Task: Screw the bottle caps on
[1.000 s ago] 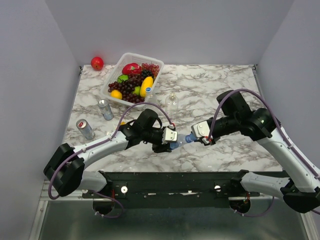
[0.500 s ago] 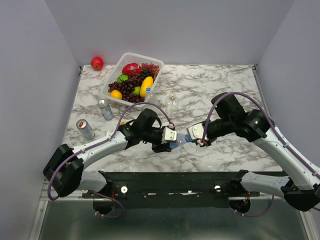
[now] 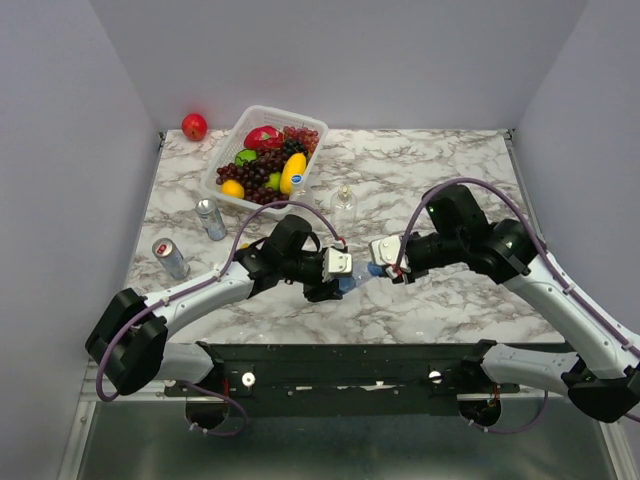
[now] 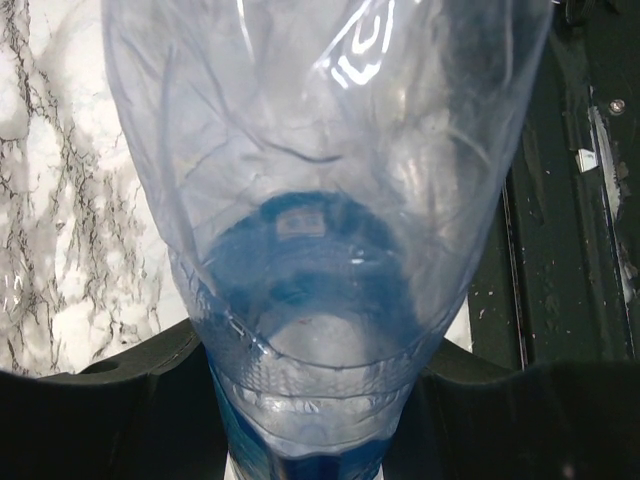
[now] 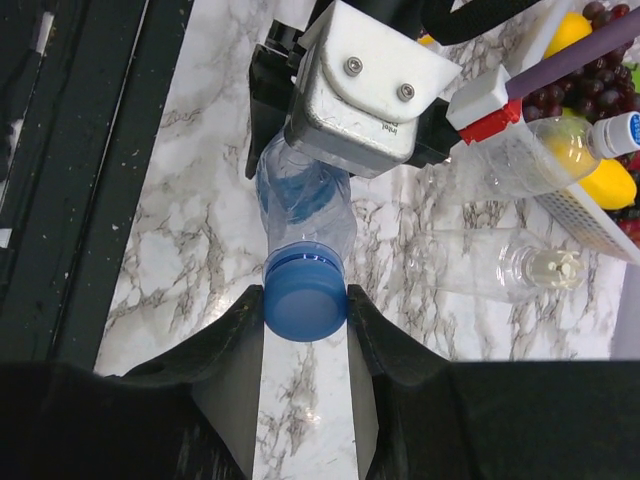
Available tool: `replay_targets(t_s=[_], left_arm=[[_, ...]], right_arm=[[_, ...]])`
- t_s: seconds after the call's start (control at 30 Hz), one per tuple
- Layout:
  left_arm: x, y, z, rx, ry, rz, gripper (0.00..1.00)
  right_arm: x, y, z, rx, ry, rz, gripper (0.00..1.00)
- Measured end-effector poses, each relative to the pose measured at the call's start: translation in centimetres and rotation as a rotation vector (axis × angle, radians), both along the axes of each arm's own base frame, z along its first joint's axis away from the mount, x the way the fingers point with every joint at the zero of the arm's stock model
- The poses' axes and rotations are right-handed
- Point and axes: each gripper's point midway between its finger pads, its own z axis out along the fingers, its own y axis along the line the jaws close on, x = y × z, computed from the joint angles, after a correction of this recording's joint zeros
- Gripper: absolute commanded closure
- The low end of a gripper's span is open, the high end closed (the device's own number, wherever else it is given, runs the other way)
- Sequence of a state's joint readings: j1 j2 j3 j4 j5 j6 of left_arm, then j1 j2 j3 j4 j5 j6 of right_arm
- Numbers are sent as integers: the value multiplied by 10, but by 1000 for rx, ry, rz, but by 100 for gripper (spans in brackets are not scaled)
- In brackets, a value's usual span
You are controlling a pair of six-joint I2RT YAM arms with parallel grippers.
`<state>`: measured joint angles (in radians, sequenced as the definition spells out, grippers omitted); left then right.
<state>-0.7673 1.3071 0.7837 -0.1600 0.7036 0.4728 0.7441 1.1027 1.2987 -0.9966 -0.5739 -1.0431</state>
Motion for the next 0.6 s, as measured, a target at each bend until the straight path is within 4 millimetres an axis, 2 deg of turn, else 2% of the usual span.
replay_targets(t_s=[0.17, 0.33, 0.37, 0.43, 0.6], left_arm=[[2, 3, -3, 17, 1, 17, 100], [16, 10, -9, 63, -13, 103, 100], [19, 12, -10, 72, -14, 126, 100], [26, 16, -13, 95, -12, 186, 100], [42, 28, -19, 146, -9, 330, 100]], right_arm=[[4, 3, -6, 0, 94, -82, 64], [19, 10, -13, 22, 267, -290, 71], [24, 12, -14, 29, 318, -346, 75], [35, 14, -19, 44, 431, -467, 76], [70, 17, -30, 137, 841, -746, 84]])
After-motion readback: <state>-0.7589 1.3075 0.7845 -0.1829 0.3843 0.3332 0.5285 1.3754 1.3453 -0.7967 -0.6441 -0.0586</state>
